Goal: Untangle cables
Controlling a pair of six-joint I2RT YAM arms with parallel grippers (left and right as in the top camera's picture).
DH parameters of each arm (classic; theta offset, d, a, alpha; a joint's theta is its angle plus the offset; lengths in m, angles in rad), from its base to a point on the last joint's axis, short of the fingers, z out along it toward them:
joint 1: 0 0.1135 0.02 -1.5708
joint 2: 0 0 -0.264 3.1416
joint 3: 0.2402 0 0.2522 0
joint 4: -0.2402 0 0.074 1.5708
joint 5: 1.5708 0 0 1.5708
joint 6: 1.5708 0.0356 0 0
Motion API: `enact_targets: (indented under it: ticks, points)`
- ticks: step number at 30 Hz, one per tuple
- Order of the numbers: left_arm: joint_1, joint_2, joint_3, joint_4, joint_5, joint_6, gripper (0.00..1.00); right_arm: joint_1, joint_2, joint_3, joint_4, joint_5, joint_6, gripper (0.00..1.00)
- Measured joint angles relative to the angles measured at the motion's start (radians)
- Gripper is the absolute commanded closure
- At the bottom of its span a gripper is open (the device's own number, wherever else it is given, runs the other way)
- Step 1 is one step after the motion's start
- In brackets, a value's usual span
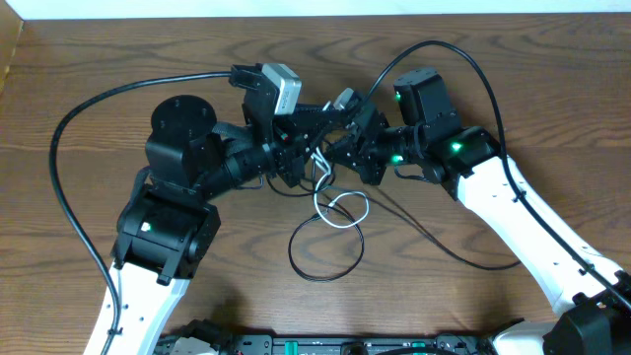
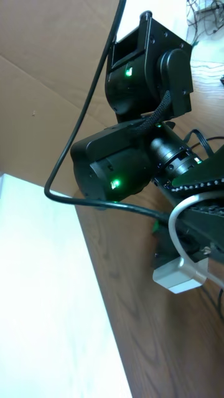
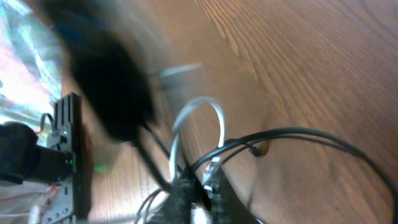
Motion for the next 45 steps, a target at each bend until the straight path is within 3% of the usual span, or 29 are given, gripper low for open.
enact_targets:
  ticks: [5, 14, 23, 34, 41, 45]
  points:
    - [0.0, -0.003, 0.0, -0.024, -0.04, 0.0, 0.92, 0.0, 0.0, 0.0, 0.013, 0.047, 0.046, 0.99]
    - [0.005, -0.003, 0.0, -0.174, -0.29, 0.036, 0.92, -0.082, -0.057, -0.001, -0.102, 0.282, 0.175, 0.99]
    - [0.192, -0.002, 0.0, -0.224, -0.434, 0.06, 0.92, -0.413, -0.263, -0.001, -0.319, 0.394, 0.205, 0.99]
    - [0.489, 0.0, 0.0, -0.229, -0.332, 0.062, 0.92, -0.932, -0.349, -0.001, -0.42, 0.356, 0.236, 0.99]
    - [0.546, 0.037, 0.0, -0.229, -0.303, 0.061, 0.92, -1.123, -0.349, -0.001, -0.443, 0.291, 0.248, 0.99]
    - [0.547, 0.066, 0.0, -0.229, -0.251, 0.061, 0.91, -1.139, -0.349, -0.001, -0.444, 0.261, 0.248, 0.99]
